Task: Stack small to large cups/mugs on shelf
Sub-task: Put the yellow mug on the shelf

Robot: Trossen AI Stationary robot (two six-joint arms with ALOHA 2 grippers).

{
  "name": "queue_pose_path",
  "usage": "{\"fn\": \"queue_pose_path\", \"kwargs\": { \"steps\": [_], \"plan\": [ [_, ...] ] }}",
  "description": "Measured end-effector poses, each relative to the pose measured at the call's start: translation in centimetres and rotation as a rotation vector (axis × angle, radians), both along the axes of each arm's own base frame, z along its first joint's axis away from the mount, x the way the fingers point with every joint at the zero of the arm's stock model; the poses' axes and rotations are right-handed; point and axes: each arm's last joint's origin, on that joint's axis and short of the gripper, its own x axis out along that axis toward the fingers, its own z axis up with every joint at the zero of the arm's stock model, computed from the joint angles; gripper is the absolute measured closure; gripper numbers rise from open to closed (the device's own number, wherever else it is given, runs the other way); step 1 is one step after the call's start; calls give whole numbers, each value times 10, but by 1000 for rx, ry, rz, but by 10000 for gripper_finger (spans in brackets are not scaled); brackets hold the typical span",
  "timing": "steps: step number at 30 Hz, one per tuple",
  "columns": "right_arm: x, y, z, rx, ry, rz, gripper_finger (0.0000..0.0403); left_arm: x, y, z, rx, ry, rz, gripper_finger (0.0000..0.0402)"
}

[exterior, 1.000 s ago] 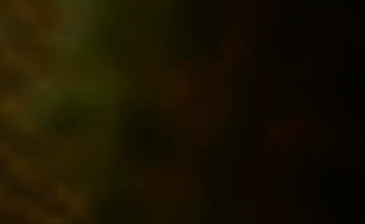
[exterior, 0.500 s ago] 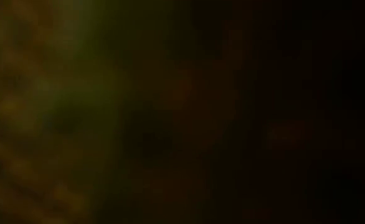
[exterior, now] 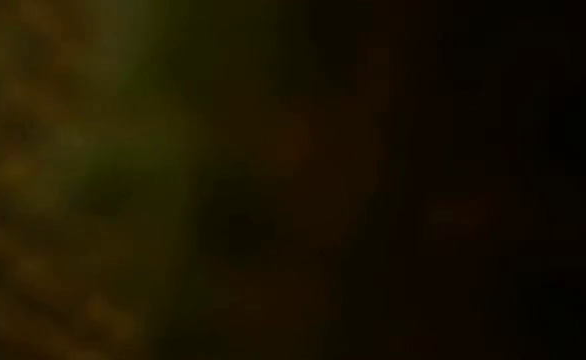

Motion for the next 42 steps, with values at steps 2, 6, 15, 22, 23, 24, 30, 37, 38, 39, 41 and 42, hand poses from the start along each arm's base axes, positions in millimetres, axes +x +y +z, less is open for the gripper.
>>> {"fn": "queue_pose_path", "kwargs": {
  "steps": [2,6,15,22,23,24,30,37,38,39,41,42],
  "plan": [
    [0,0,-1,-2,2,-7,246,0,0,0,0,0,0,381],
    [0,0,-1,-5,6,-32,246,0,0,0,0,0,0,381],
    [0,0,-1,15,24,-86,296,0,0,0,0,0,0,381],
    [0,1,-1,32,35,-87,345,0,0,0,0,0,0,381],
    [0,1,-1,32,36,-87,349,0,0,0,0,0,0,381],
    [-1,1,-1,33,37,-89,353,0,0,0,0,0,-1,381],
    [-1,1,-1,39,51,-105,379,0,0,0,0,0,0,381],
    [-1,1,-1,41,52,-111,383,0,0,0,0,0,0,381],
    [-1,1,-1,41,52,-111,383,0,0,0,0,0,0,381],
    [-1,1,-1,41,52,-112,384,0,0,0,0,0,0,381],
    [-1,1,-1,42,53,-121,387,0,0,0,0,0,0,381],
    [-1,1,-1,44,53,-128,387,0,0,0,0,0,0,381]
  ]
}}
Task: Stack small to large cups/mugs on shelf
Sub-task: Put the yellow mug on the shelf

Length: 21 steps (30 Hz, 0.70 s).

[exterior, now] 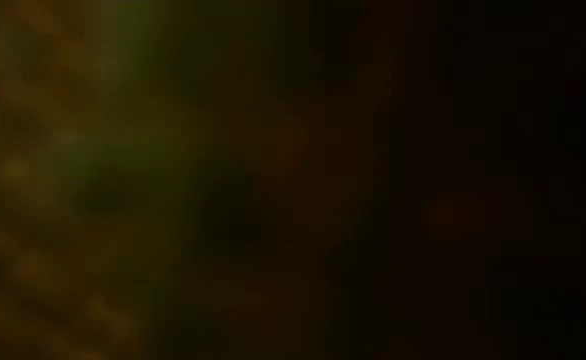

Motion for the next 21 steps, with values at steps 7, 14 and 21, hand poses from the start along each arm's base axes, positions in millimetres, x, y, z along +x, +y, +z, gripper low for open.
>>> {"fn": "queue_pose_path", "kwargs": {
  "steps": [7,14,21],
  "plan": [
    [0,0,0,6,-2,-31,381,0,0,0,0,0,0,381],
    [1,3,0,59,21,-150,385,0,0,0,0,0,0,381],
    [4,6,1,118,36,-327,380,0,0,0,0,0,0,381]
  ]
}}
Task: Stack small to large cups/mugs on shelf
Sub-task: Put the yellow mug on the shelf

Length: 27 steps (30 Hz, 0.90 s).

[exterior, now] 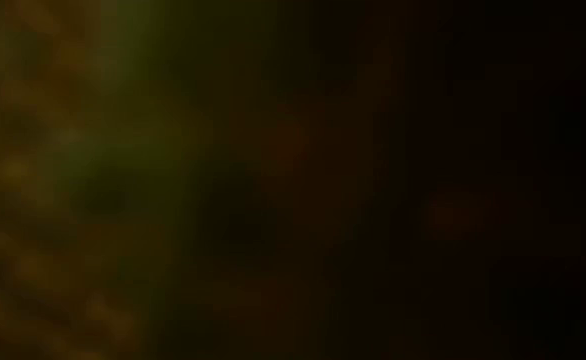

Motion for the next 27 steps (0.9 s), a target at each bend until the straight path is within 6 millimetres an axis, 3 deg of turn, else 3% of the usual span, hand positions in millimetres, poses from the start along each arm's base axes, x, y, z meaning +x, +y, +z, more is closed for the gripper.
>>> {"fn": "queue_pose_path", "kwargs": {
  "steps": [7,17,27],
  "plan": [
    [29,1,-4,33,-160,-47,373,0,0,0,0,0,0,381],
    [34,1,10,-88,-356,81,345,0,0,0,0,-1,0,381],
    [18,-5,18,-144,-172,108,396,0,0,0,0,0,0,381]
  ]
}}
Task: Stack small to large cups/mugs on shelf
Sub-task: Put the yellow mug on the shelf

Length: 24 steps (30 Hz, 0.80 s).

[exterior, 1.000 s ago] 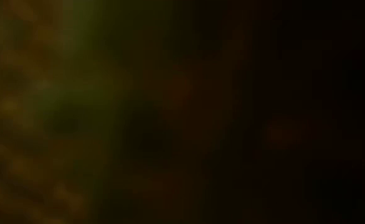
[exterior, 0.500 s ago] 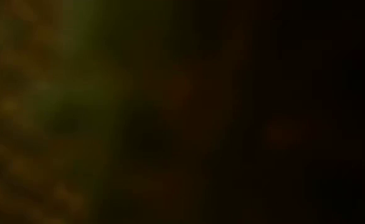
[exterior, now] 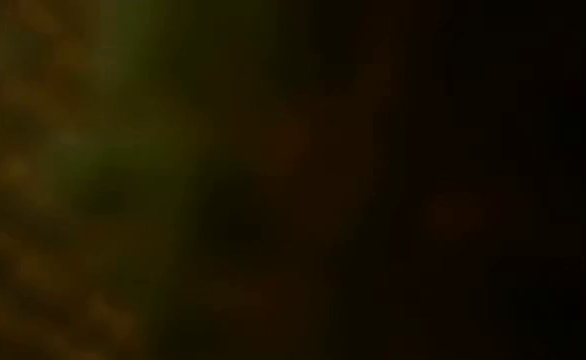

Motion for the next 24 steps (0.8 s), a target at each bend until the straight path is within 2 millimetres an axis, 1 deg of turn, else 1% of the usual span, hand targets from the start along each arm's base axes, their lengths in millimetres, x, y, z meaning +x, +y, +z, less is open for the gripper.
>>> {"fn": "queue_pose_path", "kwargs": {
  "steps": [2,5,8,11,14,18,21,24],
  "plan": [
    [-4,-1,0,-17,23,-4,381,0,0,0,0,0,-1,381],
    [-6,-2,0,-34,32,1,346,0,0,0,0,0,-1,381],
    [-4,-2,4,-61,-27,35,313,0,0,0,0,-1,0,381],
    [-1,-2,11,-97,-91,27,299,0,0,0,0,0,0,381],
    [0,-3,18,-124,-133,23,308,0,0,0,0,0,0,381],
    [6,3,32,-108,-210,90,340,0,0,0,0,0,0,381],
    [9,11,42,-23,-225,147,362,0,0,0,0,0,0,381],
    [11,18,45,85,-216,200,373,0,0,0,0,0,0,381]
  ]
}}
